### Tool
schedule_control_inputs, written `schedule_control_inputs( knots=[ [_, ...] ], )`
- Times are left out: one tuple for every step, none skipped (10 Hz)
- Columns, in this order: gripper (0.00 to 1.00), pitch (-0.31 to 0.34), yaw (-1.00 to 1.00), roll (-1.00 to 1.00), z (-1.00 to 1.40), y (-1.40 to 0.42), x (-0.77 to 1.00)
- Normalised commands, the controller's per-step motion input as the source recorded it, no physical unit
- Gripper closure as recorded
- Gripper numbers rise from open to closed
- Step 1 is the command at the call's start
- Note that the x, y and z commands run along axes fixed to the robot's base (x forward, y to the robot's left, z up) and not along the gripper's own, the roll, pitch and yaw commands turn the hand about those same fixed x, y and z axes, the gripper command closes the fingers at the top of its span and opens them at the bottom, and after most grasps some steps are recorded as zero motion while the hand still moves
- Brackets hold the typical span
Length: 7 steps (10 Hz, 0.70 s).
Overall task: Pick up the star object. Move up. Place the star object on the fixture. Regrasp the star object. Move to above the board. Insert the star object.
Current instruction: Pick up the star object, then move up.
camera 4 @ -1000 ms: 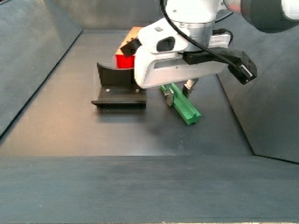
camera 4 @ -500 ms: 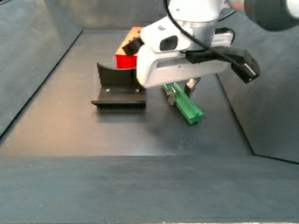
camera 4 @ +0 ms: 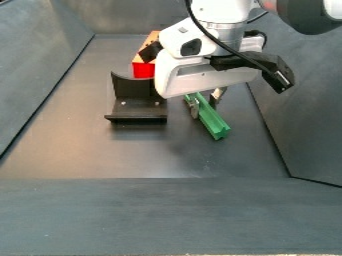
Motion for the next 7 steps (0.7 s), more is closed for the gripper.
schedule_control_inputs(
  knots=[
    [1.0, 0.0, 0.0, 0.0, 0.0, 0.0, 0.0],
    [1.0, 0.0, 0.0, 0.0, 0.0, 0.0, 0.0],
    [1.0, 0.0, 0.0, 0.0, 0.83, 0.0, 0.0],
    [1.0, -0.006, 0.01, 0.01, 0.77, 0.07, 0.0],
    [1.0, 0.017, 0.0, 0.01, 0.66, 0.05, -0.01],
    [1.0, 0.031, -0.01, 0.01, 0.48, 0.03, -0.01],
    [1.0, 0.033, -0.01, 0.01, 0.38, 0.02, -0.01]
  ],
)
